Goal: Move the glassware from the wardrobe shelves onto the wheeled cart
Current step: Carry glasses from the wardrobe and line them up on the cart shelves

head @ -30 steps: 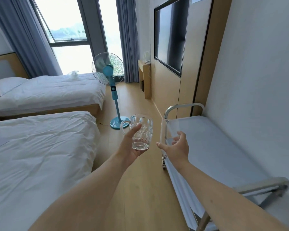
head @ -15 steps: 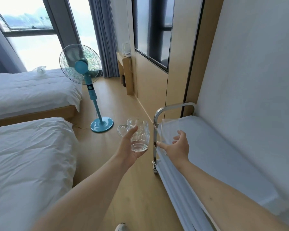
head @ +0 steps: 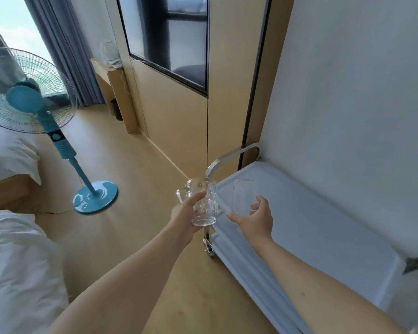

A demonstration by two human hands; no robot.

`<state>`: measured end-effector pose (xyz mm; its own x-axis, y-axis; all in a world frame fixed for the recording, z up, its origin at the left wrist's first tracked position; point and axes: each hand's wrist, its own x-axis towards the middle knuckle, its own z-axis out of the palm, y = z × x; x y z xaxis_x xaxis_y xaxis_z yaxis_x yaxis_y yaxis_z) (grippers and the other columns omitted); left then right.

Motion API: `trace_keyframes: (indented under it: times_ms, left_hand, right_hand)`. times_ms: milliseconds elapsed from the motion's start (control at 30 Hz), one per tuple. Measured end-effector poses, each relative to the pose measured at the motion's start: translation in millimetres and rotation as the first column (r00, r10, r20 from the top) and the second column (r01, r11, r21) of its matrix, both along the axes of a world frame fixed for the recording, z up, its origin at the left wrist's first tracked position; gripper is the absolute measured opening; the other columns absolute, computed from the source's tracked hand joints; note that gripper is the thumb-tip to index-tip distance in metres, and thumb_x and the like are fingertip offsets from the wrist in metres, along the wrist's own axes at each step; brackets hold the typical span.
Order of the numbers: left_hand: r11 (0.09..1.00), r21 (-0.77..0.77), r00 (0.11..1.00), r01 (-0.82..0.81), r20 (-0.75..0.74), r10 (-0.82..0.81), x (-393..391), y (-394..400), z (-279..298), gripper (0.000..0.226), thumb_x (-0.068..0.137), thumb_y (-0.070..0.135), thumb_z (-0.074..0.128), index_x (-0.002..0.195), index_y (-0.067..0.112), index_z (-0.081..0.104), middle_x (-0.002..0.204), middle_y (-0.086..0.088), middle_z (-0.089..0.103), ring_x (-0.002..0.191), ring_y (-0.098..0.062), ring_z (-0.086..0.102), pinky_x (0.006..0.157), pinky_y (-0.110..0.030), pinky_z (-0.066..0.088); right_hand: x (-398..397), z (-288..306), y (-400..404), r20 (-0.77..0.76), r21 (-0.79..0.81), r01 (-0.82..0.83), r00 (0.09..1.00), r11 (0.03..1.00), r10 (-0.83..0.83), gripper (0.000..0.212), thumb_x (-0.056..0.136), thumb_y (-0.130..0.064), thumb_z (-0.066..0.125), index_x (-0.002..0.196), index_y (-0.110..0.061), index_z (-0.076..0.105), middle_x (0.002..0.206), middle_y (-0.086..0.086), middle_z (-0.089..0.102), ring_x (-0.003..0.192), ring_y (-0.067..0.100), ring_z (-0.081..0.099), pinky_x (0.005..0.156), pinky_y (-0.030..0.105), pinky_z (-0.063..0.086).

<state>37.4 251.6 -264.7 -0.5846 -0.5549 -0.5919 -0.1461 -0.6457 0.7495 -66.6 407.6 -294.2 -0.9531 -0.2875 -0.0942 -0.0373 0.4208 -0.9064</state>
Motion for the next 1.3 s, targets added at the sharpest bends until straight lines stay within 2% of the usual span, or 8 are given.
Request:
trace_keyframes:
  times_ms: [133, 233, 333, 633, 800, 900, 1100, 1300]
  left_hand:
    - [0.996, -0.005, 0.996, 0.089, 0.031, -0.089, -22.8, -21.2, -13.1, 0.060, 0.066, 0.037, 0.091, 0.117, 0.016, 0.066, 0.111, -0.014, 0.074, 0.091, -0.027, 0.074, 0.066, -0.035, 0.061]
    - [0.990, 0.006, 0.988, 0.141, 0.068, -0.141, -41.8, -27.8, -22.8, 0.063, 0.062, 0.038, 0.093, 0.113, 0.013, 0.066, 0.101, -0.013, 0.077, 0.081, -0.028, 0.075, 0.081, -0.042, 0.063]
    - [0.982, -0.016, 0.978, 0.190, 0.090, -0.187, -62.9, -31.7, -31.2, 0.073, 0.058, 0.036, 0.096, 0.117, 0.008, 0.062, 0.101, -0.015, 0.076, 0.090, -0.030, 0.076, 0.089, -0.048, 0.060]
    - [0.961, -0.084, 0.957, 0.264, 0.144, -0.251, -151.7, -49.1, -53.1, 0.062, 0.050, 0.038, 0.099, 0.099, 0.018, 0.066, 0.102, -0.006, 0.074, 0.092, -0.028, 0.073, 0.087, -0.047, 0.060]
    - [0.958, -0.100, 0.952, 0.268, 0.182, -0.248, -214.3, -59.2, -64.5, 0.073, 0.051, 0.037, 0.100, 0.112, 0.015, 0.066, 0.093, -0.001, 0.067, 0.098, -0.024, 0.070, 0.076, -0.036, 0.057]
    - [0.954, -0.111, 0.937, 0.280, 0.249, -0.246, -250.1, -59.2, -73.0, 0.065, 0.052, 0.044, 0.099, 0.098, 0.017, 0.064, 0.093, -0.004, 0.070, 0.090, -0.021, 0.071, 0.069, -0.035, 0.060]
    - [0.933, -0.072, 0.896, 0.354, 0.311, -0.316, -306.6, -51.8, -95.9, 0.066, 0.048, 0.053, 0.097, 0.090, 0.023, 0.056, 0.102, 0.005, 0.065, 0.106, -0.019, 0.060, 0.106, -0.044, 0.047]
    - [0.900, -0.083, 0.864, 0.428, 0.332, -0.380, -354.6, -40.8, -112.9, 0.058, 0.055, 0.047, 0.097, 0.095, 0.025, 0.062, 0.106, 0.001, 0.068, 0.099, -0.014, 0.062, 0.102, -0.042, 0.050]
  right_hand:
    - [-5.8, -12.2, -7.2, 0.033, 0.026, 0.088, 0.995, 0.996, -0.089, 0.105, 0.064, -0.042, 0.093, 0.148, -0.021, 0.034, 0.127, -0.002, 0.049, 0.114, 0.018, 0.053, 0.100, 0.039, 0.047]
    - [-14.7, -21.3, -6.4, 0.046, 0.051, 0.163, 0.985, 0.985, -0.166, 0.104, 0.064, -0.039, 0.094, 0.148, -0.020, 0.035, 0.126, -0.003, 0.052, 0.112, 0.018, 0.054, 0.093, 0.033, 0.044]
    - [-27.7, -29.1, -6.8, 0.061, 0.067, 0.208, 0.975, 0.976, -0.212, 0.102, 0.064, -0.039, 0.093, 0.146, -0.022, 0.036, 0.127, -0.005, 0.052, 0.110, 0.015, 0.051, 0.088, 0.028, 0.039]
    - [-96.4, -60.6, -21.2, 0.061, 0.078, 0.293, 0.953, 0.953, -0.298, 0.103, 0.064, -0.040, 0.094, 0.147, -0.022, 0.036, 0.138, 0.001, 0.053, 0.126, 0.021, 0.052, 0.097, 0.034, 0.044]
    - [-147.6, -76.1, -31.8, 0.093, 0.079, 0.332, 0.936, 0.940, -0.339, 0.102, 0.061, -0.037, 0.095, 0.145, -0.023, 0.039, 0.134, 0.005, 0.051, 0.122, 0.021, 0.053, 0.090, 0.030, 0.043]
    - [-175.9, -89.2, -34.6, 0.131, 0.085, 0.351, 0.924, 0.932, -0.360, 0.103, 0.062, -0.037, 0.096, 0.147, -0.023, 0.039, 0.135, 0.006, 0.054, 0.122, 0.020, 0.054, 0.090, 0.030, 0.043]
    - [-217.6, -113.4, -27.6, 0.197, 0.099, 0.399, 0.890, 0.911, -0.411, 0.103, 0.063, -0.037, 0.095, 0.147, -0.027, 0.038, 0.134, -0.004, 0.055, 0.112, 0.013, 0.052, 0.092, 0.032, 0.046]
    - [-248.7, -132.6, -17.5, 0.275, 0.047, 0.465, 0.845, 0.884, -0.459, 0.100, 0.061, -0.030, 0.097, 0.144, -0.033, 0.041, 0.127, -0.003, 0.057, 0.115, 0.017, 0.056, 0.092, 0.027, 0.041]
